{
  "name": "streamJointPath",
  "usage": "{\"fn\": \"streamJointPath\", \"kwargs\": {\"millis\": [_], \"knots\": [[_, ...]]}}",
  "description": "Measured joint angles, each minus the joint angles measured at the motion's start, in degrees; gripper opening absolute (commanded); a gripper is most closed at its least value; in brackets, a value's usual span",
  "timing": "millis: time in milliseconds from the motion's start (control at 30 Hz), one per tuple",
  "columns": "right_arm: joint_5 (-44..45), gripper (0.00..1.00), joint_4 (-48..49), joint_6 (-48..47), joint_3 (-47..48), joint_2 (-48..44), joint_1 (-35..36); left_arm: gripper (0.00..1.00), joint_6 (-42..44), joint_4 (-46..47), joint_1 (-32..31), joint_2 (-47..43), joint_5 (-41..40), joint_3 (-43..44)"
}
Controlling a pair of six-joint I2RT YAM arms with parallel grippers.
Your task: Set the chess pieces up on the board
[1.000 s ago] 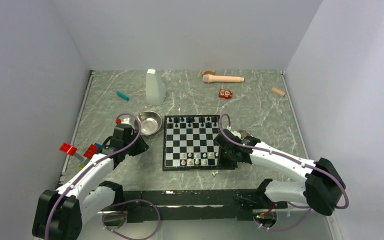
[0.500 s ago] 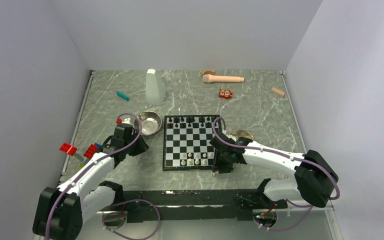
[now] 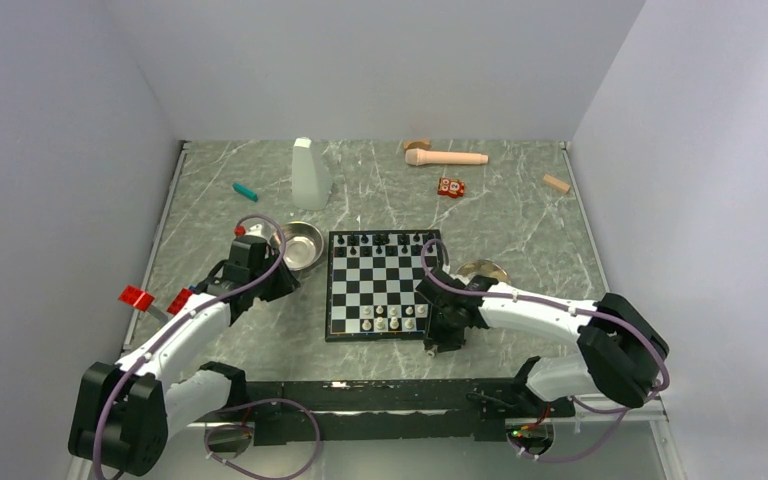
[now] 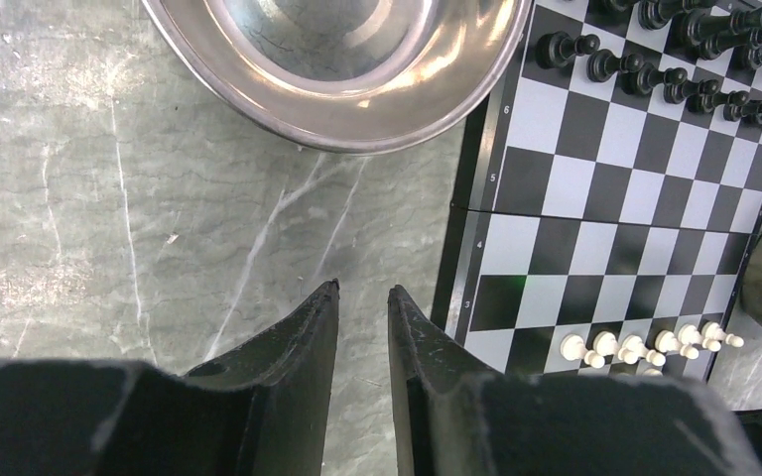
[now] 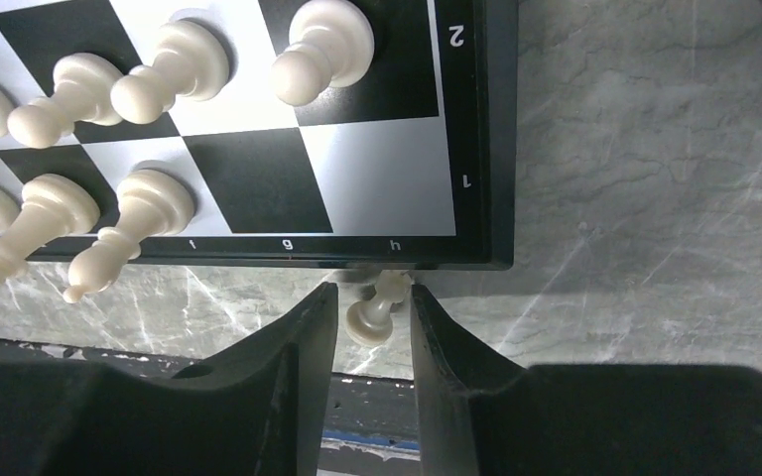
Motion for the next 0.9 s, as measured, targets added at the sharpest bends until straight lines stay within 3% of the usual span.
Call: {"fn": "streamJointPath", "kwargs": {"millis": [167,467,900], "knots": [[-0.04,0.34,-0.04,-0.61,0.02,0.66,0.74,0.30,0.46,-0.02,0.00,0.55,0.04,0.39],[-0.04,0.18,-0.68,-2.16,0.35,1.18,1.66,0.30,0.44,0.00,0.02,0.55,0.28,0.39],[-0.17,0.14,4.24,-7.37,-3.43,-4.39,1.97,0.32,1.31,-2.82,0.02,-2.64,0.92,1.70]]}}
